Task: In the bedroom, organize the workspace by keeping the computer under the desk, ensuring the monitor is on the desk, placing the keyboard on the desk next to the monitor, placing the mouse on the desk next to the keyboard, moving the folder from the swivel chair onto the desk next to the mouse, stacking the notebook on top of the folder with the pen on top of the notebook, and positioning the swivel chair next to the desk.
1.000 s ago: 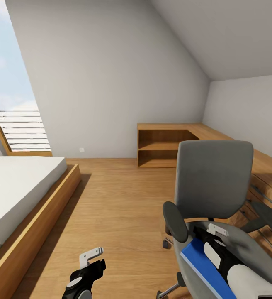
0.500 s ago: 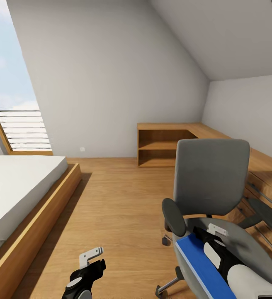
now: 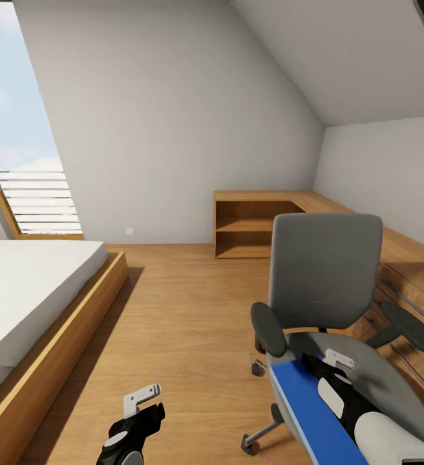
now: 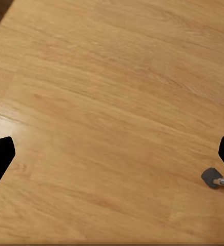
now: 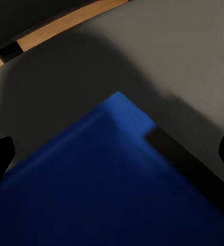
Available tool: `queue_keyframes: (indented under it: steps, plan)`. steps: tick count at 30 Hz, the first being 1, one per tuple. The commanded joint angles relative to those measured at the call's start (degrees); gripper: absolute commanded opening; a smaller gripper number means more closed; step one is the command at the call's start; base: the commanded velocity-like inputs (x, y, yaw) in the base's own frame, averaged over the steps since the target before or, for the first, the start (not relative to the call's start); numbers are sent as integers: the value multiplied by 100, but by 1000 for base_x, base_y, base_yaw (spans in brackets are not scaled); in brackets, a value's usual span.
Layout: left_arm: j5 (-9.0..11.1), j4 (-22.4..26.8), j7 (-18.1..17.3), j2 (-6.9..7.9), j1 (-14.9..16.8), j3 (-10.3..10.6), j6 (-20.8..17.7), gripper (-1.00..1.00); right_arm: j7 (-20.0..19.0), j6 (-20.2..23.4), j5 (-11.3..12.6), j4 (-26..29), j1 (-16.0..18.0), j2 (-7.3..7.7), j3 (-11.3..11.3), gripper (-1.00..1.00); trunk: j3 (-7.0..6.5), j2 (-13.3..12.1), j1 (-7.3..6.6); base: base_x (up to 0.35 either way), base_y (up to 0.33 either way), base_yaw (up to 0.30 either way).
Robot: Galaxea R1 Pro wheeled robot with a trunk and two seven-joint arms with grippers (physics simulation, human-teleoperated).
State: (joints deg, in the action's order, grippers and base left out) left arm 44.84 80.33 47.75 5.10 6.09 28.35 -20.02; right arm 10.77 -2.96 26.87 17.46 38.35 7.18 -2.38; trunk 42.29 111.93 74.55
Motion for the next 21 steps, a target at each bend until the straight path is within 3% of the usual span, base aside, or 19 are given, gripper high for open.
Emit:
queue_keyframes:
  steps: [1,12,21]
  plan:
    - [24,9,41,7,6,11,-19,100,20,-30,81,-67,-3,3,-26,100,7,2,-1,-37,0,0]
    - [24,9,41,2,6,10,-19,100,20,-30,81,-67,-3,3,-25,100,7,2,-1,-9,0,0]
    - [24,9,41,6,6,5,-19,100,16,-30,81,-67,-3,3,-25,100,7,2,-1,-124,0,0]
